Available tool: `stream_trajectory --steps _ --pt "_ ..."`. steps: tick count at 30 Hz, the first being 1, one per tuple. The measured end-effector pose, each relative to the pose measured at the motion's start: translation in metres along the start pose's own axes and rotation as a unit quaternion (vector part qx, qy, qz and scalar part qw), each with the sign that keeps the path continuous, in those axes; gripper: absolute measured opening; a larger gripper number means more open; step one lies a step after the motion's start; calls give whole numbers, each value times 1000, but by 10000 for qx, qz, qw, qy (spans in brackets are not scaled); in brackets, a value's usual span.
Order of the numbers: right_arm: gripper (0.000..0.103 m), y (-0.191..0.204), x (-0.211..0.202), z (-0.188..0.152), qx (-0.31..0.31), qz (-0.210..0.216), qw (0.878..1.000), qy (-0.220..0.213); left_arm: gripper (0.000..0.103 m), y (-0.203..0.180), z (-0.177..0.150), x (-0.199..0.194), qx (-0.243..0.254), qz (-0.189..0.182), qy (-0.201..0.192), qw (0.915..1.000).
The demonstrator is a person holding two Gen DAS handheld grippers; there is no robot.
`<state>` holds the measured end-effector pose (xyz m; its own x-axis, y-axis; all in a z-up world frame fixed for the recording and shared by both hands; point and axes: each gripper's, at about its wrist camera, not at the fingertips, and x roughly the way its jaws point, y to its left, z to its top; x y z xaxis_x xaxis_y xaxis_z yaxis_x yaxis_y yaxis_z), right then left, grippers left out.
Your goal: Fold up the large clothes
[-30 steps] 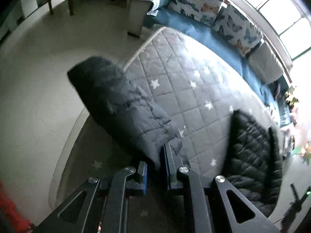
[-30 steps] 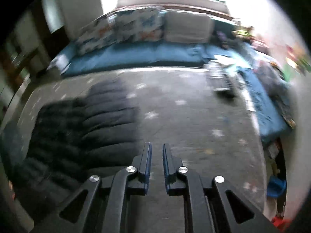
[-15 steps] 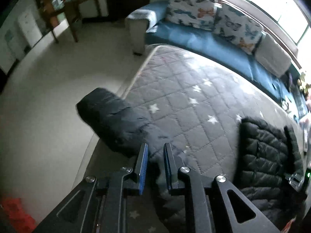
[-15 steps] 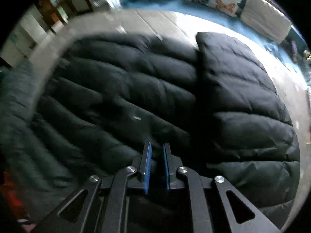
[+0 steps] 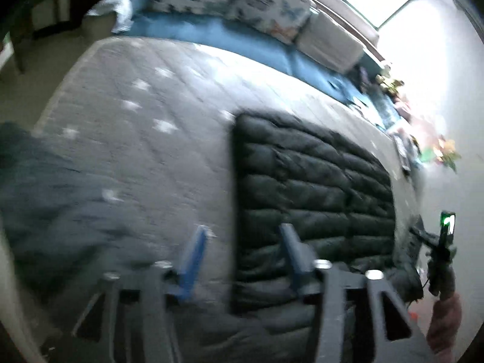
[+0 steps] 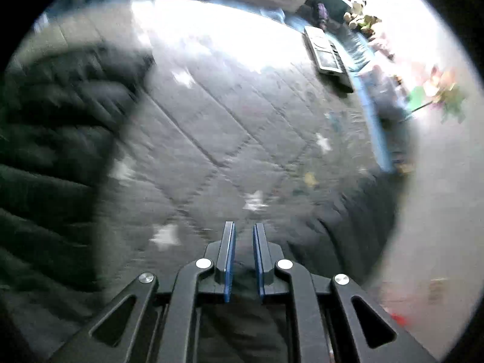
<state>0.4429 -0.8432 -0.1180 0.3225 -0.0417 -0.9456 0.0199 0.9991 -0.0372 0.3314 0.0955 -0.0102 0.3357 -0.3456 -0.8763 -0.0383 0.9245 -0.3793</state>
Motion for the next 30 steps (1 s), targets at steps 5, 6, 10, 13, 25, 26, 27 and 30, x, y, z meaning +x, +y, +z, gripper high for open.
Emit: stream_trajectory --steps 5,6,10,13,25,26,27,30 --pt "31 22 5 17 172 1963 9803 105 61 -13 1 58 -212 -231 443 9985" --pt "31 29 10 18 118 2017 9793 138 61 -14 2 66 -266 -194 491 9983" --pt "32 41 34 21 42 1986 9798 229 61 -3 13 89 -424 -261 485 9976" --pt "35 40 38 14 46 2028 9788 275 65 7 22 104 -649 -316 522 9960" --pt "60 75 52 24 -258 1995 9795 56 65 6 43 147 -1022 -530 395 9926" --pt "57 78 51 24 -301 1949 9804 33 64 5 43 148 -1064 -609 398 9917" --pt "47 80 51 25 -328 1927 9807 22 54 1 45 150 -1026 -581 348 9924" --pt "21 81 40 28 -360 1949 9801 -101 27 -14 49 153 -708 -482 299 9959"
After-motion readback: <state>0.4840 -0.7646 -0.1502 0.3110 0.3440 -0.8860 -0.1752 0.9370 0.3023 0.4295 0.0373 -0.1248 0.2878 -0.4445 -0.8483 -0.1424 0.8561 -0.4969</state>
